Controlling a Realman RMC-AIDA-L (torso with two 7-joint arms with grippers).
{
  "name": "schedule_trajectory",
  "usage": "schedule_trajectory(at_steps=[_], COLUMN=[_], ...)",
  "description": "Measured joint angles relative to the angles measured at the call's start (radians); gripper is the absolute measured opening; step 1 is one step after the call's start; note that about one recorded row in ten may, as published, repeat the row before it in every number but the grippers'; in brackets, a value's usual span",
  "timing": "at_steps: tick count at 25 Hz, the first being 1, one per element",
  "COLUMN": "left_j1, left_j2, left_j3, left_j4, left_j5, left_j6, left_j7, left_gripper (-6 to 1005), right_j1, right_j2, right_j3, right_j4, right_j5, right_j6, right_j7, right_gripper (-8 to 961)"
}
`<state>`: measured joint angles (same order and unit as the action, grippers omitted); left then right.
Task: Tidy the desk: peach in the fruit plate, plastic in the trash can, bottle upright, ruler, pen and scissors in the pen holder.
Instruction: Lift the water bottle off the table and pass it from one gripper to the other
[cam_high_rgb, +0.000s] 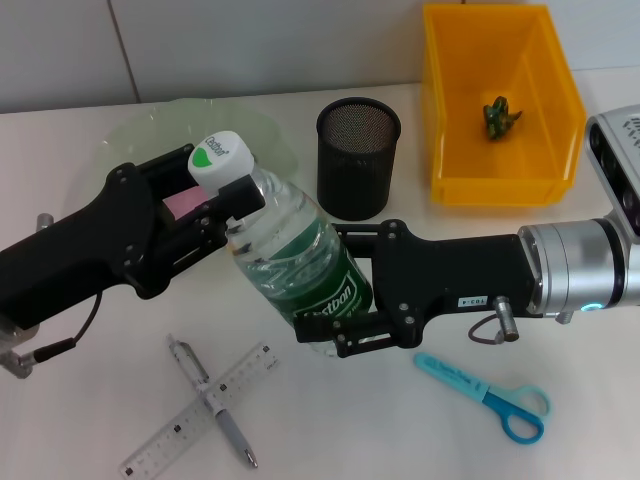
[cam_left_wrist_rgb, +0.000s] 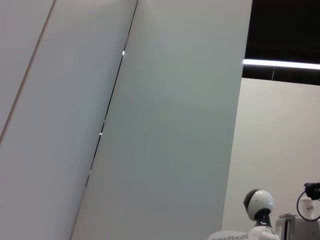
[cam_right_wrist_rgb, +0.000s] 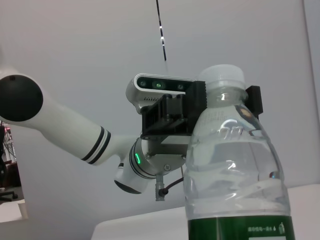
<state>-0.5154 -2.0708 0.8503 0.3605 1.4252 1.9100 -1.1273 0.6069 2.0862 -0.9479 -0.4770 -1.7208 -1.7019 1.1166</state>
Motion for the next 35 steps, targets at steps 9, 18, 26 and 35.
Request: schedule_trajectory(at_steps=[9,18,26,35], left_j1=[-0.001,-0.003,-0.003,-0.003], left_j2=[0.002,0.002,0.002,0.001], left_j3=[0.004,0.001,-0.001,-0.001], left_j4=[0.0,0.0,0.0,0.0], left_j5=[-0.007,-0.009,-0.009,-0.009], left_j6=[0.003,0.006,0.006,0.0], left_j7=[0.0,-0.012,-0.012,-0.014], left_gripper=[441,442,442,442], right_j1=[0.001,-0.001,0.0,-0.008], right_j2=[-0.004,-0.005,-0.005,-0.005], right_j3=[0.0,-0.001,-0.002,-0.035], right_j4=[-0.014,-0.035,-0.047,-0.102], right_j5=[-0.001,-0.002,-0.008,-0.01], right_j6=[-0.007,-0.003,-0.005,-0.007], right_j7=[0.039,0.05,0.05,0.068], right_gripper=[772,772,772,772])
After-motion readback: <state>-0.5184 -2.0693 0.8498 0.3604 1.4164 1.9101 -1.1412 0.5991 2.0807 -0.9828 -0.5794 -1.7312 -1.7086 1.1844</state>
